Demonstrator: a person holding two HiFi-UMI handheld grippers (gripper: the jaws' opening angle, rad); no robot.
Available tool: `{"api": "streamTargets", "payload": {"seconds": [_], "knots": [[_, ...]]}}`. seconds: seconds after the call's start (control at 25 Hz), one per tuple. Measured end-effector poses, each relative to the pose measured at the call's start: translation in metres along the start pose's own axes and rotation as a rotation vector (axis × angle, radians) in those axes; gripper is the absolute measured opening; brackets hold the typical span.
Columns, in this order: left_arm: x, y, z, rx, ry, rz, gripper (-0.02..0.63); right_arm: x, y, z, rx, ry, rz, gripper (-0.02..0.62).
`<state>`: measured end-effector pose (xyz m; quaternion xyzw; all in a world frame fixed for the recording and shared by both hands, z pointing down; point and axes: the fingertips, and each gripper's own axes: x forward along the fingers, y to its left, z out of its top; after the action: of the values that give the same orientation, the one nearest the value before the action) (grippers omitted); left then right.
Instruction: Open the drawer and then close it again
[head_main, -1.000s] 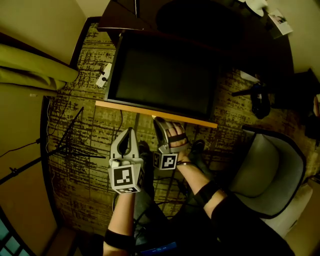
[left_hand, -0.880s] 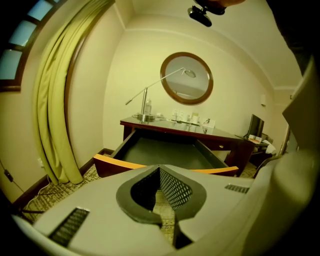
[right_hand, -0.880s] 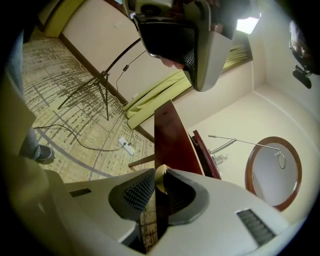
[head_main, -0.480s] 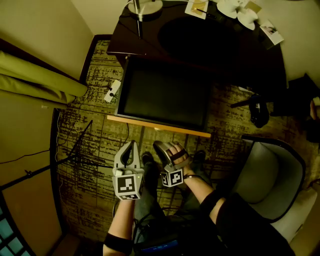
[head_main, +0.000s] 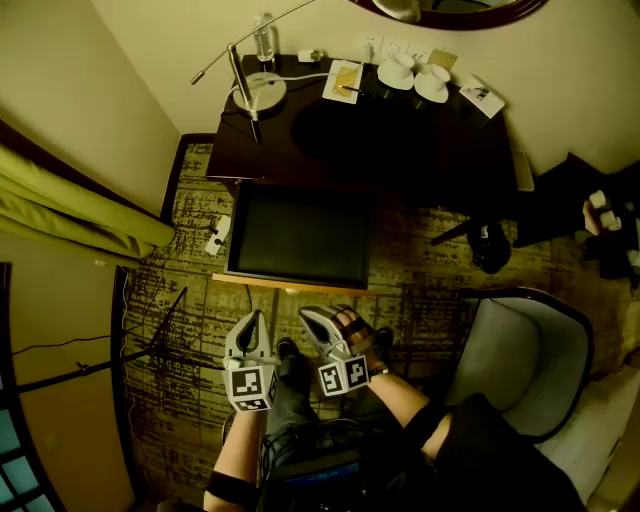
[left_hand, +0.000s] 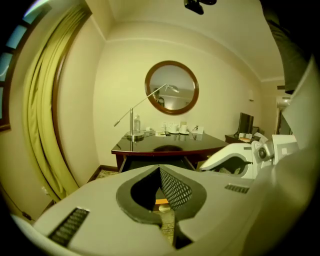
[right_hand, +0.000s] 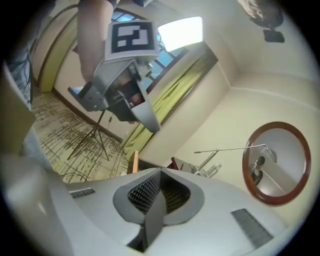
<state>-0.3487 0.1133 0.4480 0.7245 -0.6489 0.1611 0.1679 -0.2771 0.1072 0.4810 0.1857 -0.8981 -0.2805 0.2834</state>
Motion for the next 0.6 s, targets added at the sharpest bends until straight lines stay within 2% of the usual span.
{"api": "streamTargets", "payload": {"seconds": [0.24,0.32,0.48,0.6], "knots": [[0.001,-0.032,0.057,-0.028,-0.070,-0.008,0.002,-0.049,-0.063,-0.003,0.229,0.004,-0.046,0.008],[0.005,-0.048,0.072,-0.012,-0.082,-0.024,0.002,-0.068,-0.083,-0.011,0.351,-0.003,-0.082,0.008],[0.018,-0.082,0.088,0.078,-0.087,-0.092,0.002,-0.107,-0.124,-0.042,0.611,0.001,-0.174,0.008],[0.025,-0.109,0.104,0.070,-0.099,-0.121,0.002,-0.139,-0.154,-0.071,0.759,0.011,-0.264,0.007]]}}
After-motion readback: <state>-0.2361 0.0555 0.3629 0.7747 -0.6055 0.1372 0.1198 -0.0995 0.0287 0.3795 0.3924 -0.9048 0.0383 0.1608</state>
